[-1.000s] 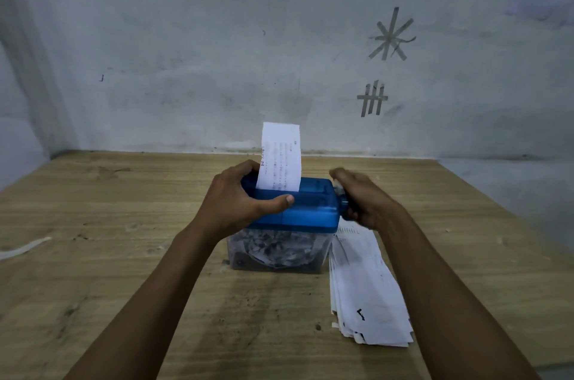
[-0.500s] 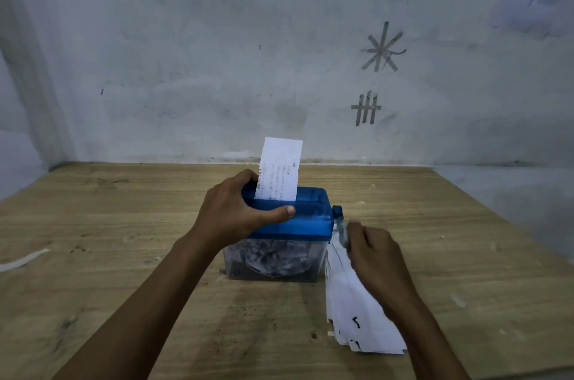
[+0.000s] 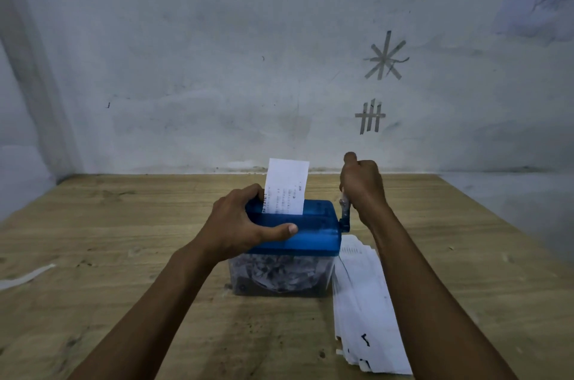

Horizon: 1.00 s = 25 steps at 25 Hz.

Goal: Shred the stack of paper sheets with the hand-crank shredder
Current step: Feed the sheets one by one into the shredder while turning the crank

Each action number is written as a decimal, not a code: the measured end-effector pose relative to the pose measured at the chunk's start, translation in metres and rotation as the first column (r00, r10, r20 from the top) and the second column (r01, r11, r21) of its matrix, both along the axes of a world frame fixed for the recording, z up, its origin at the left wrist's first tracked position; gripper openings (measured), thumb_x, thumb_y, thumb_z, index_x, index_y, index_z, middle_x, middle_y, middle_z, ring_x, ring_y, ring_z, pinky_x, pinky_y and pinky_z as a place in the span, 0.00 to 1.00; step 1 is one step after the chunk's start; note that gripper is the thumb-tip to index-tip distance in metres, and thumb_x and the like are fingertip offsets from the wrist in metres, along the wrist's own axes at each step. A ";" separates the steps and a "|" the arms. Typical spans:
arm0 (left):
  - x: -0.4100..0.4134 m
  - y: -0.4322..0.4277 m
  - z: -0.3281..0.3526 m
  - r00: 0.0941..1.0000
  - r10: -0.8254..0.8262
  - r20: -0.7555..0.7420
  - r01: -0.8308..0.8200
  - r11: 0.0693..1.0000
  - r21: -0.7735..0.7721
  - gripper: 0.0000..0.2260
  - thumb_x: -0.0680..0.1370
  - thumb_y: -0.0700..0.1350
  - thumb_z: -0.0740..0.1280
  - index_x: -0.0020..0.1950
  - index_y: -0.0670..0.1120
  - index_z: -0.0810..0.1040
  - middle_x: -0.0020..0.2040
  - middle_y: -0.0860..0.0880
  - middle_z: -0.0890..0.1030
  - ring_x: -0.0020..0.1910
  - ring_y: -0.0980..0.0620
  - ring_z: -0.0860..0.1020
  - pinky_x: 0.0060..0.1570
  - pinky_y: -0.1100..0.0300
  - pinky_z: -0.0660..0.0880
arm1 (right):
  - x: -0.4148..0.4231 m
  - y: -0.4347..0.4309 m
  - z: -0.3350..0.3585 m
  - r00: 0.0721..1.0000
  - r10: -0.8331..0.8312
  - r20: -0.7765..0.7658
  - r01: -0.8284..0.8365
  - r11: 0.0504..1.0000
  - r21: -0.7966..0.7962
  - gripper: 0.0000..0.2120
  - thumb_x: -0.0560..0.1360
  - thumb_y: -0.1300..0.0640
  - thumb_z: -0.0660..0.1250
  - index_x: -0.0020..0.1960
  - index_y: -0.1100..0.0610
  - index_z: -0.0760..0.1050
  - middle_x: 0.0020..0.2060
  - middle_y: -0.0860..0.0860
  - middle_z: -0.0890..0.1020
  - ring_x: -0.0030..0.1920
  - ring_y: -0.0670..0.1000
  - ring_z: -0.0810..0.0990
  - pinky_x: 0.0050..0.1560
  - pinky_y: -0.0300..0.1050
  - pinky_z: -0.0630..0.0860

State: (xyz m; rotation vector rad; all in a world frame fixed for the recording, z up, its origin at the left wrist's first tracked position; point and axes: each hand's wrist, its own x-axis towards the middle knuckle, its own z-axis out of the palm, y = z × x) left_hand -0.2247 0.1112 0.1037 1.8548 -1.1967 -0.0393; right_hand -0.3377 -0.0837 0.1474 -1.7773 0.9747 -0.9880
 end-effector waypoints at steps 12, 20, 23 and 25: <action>-0.004 -0.007 -0.011 0.984 0.171 0.042 -0.167 0.983 -0.076 0.32 0.57 0.77 0.72 0.48 0.57 0.77 0.47 0.59 0.81 0.44 0.58 0.80 0.41 0.58 0.81 | -0.024 0.007 -0.103 0.996 0.070 -0.063 -0.055 0.976 0.212 0.16 0.83 0.56 0.57 0.41 0.62 0.75 0.35 0.58 0.80 0.29 0.50 0.76 0.28 0.44 0.70; 0.001 -0.006 -0.010 0.987 0.139 0.082 -0.136 0.990 -0.042 0.32 0.58 0.78 0.70 0.50 0.57 0.77 0.49 0.60 0.81 0.46 0.59 0.80 0.44 0.57 0.81 | -0.076 0.053 -0.052 0.996 0.048 -0.078 -0.068 0.957 -0.282 0.29 0.85 0.49 0.51 0.27 0.56 0.67 0.19 0.47 0.65 0.18 0.44 0.64 0.21 0.35 0.60; 0.004 -0.005 -0.009 0.991 0.098 0.090 -0.098 0.995 0.000 0.29 0.58 0.77 0.70 0.47 0.58 0.75 0.48 0.60 0.80 0.47 0.59 0.78 0.44 0.59 0.76 | -0.066 0.052 -0.041 0.999 -0.041 -0.007 0.036 0.949 -0.312 0.30 0.85 0.51 0.53 0.25 0.56 0.65 0.19 0.49 0.66 0.19 0.45 0.63 0.24 0.40 0.60; 0.002 -0.005 -0.008 0.995 0.071 0.070 -0.072 0.997 0.012 0.30 0.57 0.77 0.70 0.47 0.57 0.75 0.48 0.58 0.80 0.47 0.58 0.77 0.43 0.60 0.73 | -0.058 0.049 -0.025 0.993 -0.104 0.062 0.118 0.946 -0.301 0.30 0.86 0.52 0.53 0.25 0.57 0.64 0.20 0.51 0.68 0.21 0.48 0.65 0.24 0.40 0.60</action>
